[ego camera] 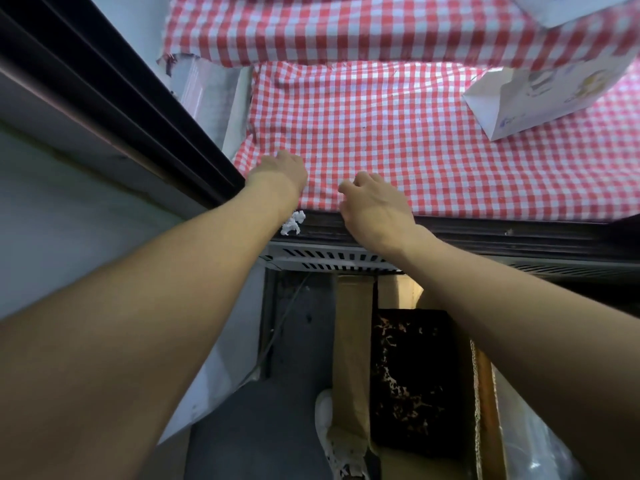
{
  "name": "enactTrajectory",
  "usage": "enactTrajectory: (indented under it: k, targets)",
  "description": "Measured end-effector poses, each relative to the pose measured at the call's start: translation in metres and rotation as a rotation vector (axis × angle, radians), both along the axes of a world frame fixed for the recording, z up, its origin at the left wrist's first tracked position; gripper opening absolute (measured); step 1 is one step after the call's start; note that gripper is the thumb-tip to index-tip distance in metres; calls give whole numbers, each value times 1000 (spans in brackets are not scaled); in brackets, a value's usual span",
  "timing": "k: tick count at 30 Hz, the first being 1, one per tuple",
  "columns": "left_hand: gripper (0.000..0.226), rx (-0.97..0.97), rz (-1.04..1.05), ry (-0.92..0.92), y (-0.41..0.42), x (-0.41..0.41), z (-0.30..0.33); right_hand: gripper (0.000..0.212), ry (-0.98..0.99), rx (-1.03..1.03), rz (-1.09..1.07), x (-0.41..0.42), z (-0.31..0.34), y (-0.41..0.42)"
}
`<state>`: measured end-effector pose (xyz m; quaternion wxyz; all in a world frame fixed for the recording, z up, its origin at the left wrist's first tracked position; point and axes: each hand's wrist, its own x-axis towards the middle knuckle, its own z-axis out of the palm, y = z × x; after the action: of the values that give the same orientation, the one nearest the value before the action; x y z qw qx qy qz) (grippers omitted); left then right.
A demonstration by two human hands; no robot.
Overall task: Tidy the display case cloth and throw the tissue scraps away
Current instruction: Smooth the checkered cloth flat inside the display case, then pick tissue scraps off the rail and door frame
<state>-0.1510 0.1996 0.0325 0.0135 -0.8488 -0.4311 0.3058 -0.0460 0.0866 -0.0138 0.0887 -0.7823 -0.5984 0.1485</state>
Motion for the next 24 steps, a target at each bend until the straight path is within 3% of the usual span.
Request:
enactTrajectory:
  k: [4, 7, 16, 24]
  targets:
    - [58, 65, -102, -219, -34, -17, 13, 35, 33, 28, 24, -2, 26, -21]
    - [50, 21, 6, -344, -55, -33, 19, 40, 36, 23, 35, -1, 40, -34]
    - [22, 41, 174, -288, -83, -83, 9, 32, 59, 44, 96, -23, 39, -34]
    - [28, 26, 362, -297, -87, -116, -21, 35, 47, 77, 169, -59, 11, -14]
